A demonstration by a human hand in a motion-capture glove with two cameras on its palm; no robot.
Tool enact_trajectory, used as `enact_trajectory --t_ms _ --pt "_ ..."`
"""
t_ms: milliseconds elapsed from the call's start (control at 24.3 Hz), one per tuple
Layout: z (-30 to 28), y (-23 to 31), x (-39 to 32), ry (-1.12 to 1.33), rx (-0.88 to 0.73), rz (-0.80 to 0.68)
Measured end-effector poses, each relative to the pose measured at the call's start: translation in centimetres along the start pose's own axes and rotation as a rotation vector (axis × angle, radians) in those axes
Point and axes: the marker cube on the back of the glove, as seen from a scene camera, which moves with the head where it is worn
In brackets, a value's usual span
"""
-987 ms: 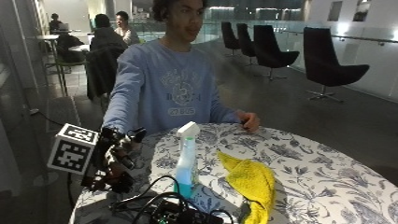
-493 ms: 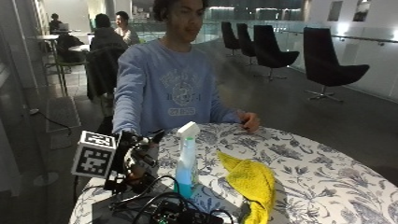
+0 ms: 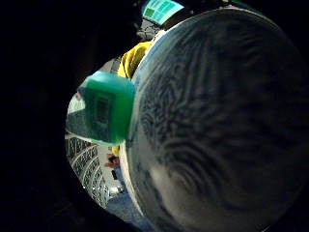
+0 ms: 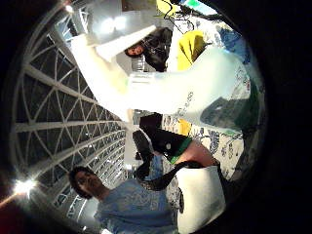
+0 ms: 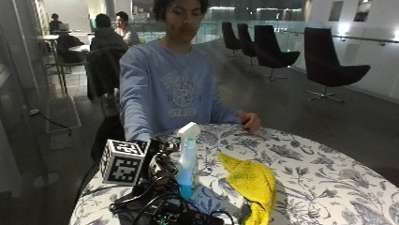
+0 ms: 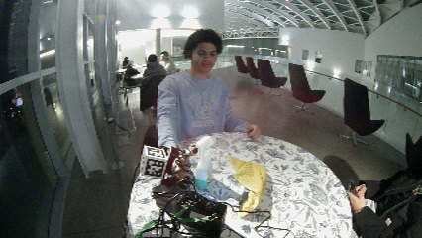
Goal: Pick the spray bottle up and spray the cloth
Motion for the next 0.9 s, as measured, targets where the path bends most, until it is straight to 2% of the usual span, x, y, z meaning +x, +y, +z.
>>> enact_trajectory --t_ms 329,905 --pt "3.0 -0.5 -0.3 0.041 -0.001 -0.002" --pt "3.9 -1.7 -0.4 0.059 0.062 -0.011"
